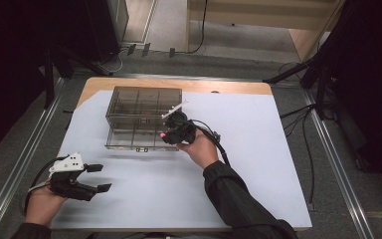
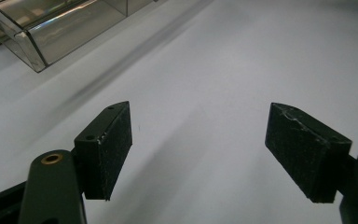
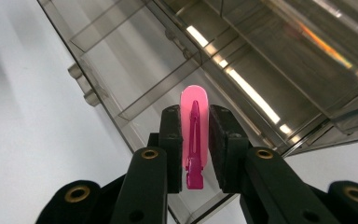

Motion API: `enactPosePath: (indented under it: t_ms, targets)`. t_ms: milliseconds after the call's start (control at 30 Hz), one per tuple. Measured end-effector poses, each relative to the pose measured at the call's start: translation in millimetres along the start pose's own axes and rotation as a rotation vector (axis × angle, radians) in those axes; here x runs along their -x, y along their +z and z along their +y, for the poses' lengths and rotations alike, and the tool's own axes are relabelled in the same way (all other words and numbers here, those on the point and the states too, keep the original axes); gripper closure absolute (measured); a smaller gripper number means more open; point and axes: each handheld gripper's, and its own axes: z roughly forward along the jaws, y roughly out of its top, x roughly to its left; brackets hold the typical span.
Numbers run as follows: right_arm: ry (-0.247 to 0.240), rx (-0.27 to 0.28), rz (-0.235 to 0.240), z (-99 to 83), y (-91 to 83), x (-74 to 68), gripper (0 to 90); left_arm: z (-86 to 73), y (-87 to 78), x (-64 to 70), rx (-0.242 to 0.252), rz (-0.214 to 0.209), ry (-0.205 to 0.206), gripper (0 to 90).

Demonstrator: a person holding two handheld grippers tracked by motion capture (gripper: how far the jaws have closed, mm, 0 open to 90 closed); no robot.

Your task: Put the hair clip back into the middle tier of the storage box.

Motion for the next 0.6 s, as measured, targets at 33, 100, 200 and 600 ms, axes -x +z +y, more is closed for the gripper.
enactPosePath:
  t_ms: [33,100,200,600]
  targets:
    - [0.0,0.0,0.0,0.0,0.0,0.0,77.5,0.1,-0.3,-0.1,0.0,-0.001,0.0,23.7]
    - [0.008,-0.004,0.0,-1.9,3.1,1.9,77.5,0.1,-0.7,0.0,0.002,0.0,0.001,23.8]
    - [0.009,-0.008,0.002,-3.0,5.0,2.7,77.5,0.1,-0.7,0.0,0.003,0.001,0.0,23.8]
    - [0.018,-0.021,0.004,-4.8,9.3,3.5,77.2,0.0,-0.6,-0.3,-0.001,-0.002,0.001,23.7]
